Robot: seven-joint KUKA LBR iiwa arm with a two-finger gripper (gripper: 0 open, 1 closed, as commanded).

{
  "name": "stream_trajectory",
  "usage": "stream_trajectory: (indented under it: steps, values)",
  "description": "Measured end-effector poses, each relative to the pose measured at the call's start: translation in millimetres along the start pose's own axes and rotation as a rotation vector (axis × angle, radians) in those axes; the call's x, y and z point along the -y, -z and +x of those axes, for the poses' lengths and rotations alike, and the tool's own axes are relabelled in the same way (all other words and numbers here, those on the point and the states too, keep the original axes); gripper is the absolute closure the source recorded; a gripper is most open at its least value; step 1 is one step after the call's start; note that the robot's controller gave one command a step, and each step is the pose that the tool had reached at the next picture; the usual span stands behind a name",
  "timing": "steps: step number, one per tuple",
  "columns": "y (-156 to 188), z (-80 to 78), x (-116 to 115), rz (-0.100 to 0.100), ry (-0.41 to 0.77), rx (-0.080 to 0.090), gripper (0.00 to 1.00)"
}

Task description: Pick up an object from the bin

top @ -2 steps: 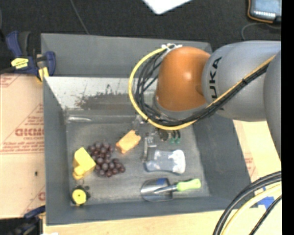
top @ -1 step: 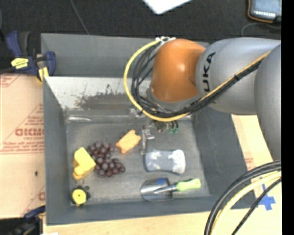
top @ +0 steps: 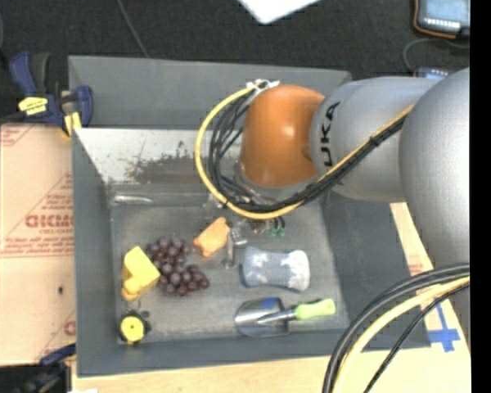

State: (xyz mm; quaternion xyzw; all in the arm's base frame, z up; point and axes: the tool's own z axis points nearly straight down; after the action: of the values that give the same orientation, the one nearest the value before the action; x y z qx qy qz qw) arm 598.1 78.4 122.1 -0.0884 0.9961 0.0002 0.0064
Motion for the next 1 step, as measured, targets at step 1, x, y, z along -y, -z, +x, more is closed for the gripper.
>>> stream_trajectory:
  steps: [1]
  values:
    - [-15.0, 4.0, 13.4, 0.000, -0.141, -0.003, 1.00]
